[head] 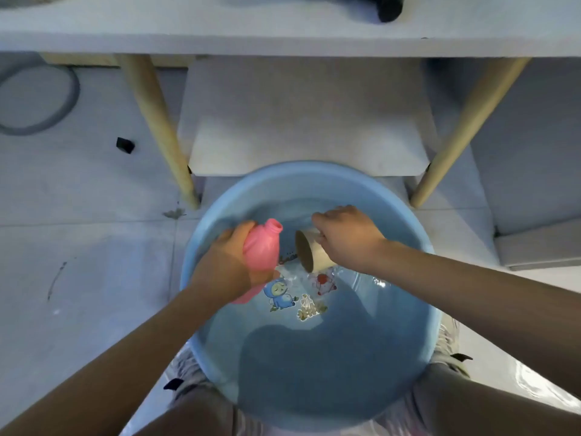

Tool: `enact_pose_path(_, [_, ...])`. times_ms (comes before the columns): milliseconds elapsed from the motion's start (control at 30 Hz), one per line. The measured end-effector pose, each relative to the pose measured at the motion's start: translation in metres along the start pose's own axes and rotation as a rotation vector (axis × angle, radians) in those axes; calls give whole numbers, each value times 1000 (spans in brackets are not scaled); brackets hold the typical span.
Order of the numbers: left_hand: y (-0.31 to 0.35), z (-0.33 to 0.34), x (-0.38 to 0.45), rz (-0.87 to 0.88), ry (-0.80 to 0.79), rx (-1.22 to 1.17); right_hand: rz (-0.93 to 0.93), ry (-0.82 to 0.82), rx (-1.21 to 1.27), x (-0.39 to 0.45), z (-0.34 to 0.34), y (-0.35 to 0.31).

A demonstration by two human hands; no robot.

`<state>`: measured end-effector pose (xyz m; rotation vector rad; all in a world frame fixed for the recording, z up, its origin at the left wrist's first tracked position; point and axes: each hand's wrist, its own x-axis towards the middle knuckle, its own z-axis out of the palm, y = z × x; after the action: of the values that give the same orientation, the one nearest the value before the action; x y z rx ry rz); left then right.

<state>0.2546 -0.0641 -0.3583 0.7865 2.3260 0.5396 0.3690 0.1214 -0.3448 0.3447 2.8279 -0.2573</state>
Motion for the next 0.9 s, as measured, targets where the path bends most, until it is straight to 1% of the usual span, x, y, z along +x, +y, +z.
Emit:
enact_pose_path(133, [-3, 14, -3, -10, -10, -40, -14, -40, -12, 5, 8, 6])
enact_pose_path(300, [-8, 21, -5, 26, 62, -42, -23, -59, 18, 7, 10, 9])
enact_pose_path(400, [-9, 24, -7, 56, 108, 11, -54, -81, -38, 8, 12, 2])
enact_pose_path(533, [-10, 27, -8, 16, 125, -9, -95, -112, -98, 14, 17, -10])
enact_pose_path(600, [-9, 29, -9, 8, 118, -3, -92, -105, -62, 16, 17, -9])
enact_pose_path(667, [-10, 30, -10, 12, 107, -17, -19, -79, 61, 17, 13, -1])
enact_pose_path(800, [-12, 29, -10, 7, 139, -103, 266, -109, 460, 11, 8, 23])
enact_pose_path(900, [-11, 28, -11, 5, 157, -148, 408, -76, 721, 0, 5, 34])
